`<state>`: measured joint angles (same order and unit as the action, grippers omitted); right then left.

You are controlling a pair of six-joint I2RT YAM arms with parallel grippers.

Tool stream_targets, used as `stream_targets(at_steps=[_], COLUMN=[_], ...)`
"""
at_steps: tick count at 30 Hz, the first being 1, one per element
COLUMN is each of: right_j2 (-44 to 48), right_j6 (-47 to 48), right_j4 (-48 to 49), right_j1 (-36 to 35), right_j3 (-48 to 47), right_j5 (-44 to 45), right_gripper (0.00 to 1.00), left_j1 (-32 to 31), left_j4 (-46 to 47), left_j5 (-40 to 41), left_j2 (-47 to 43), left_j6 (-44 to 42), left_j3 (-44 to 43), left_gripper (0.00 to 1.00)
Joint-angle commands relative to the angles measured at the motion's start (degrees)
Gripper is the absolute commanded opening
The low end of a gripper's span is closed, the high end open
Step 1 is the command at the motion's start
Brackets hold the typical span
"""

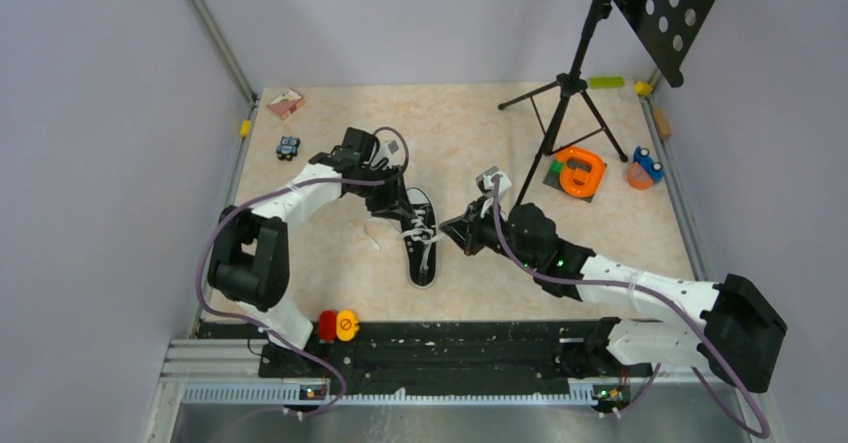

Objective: Tie the shoes
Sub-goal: Cross the shoelace with the shoelace.

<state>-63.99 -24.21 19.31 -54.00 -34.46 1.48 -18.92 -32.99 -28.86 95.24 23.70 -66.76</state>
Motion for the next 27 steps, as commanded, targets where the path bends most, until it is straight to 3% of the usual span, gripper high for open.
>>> stream_targets(at_steps=[1,11,22,27], right_j2=[-0.7,-0.2,0.2,0.3], right_j6=[-1.0,-1.7,-1.9,-2.3], right_j4=[3.4,2.9,3.0,3.4], right_j1=[-0.3,-0.3,-0.3,-0.4], right_j3=[0.7,1.1,1.8,2.2], right_j5=[-0.3,0.3,1.1,1.1], right_gripper=[0.0,0.0,0.0,0.0], left_j1=[-2.4,-7.1,-7.9,-8.5], left_j4=[1.6,-1.3,-1.9,-2.9], left_j5=[-1.6,5.5,5.6,5.0], left_j2=[0.6,2.8,6.5,6.7], left_j6=[-2.6,-9.6,-11.4,-12.3], left_j3=[-1.0,-4.0,-6.6,-6.5], left_gripper=[0.43,0.52,0.39,0.38])
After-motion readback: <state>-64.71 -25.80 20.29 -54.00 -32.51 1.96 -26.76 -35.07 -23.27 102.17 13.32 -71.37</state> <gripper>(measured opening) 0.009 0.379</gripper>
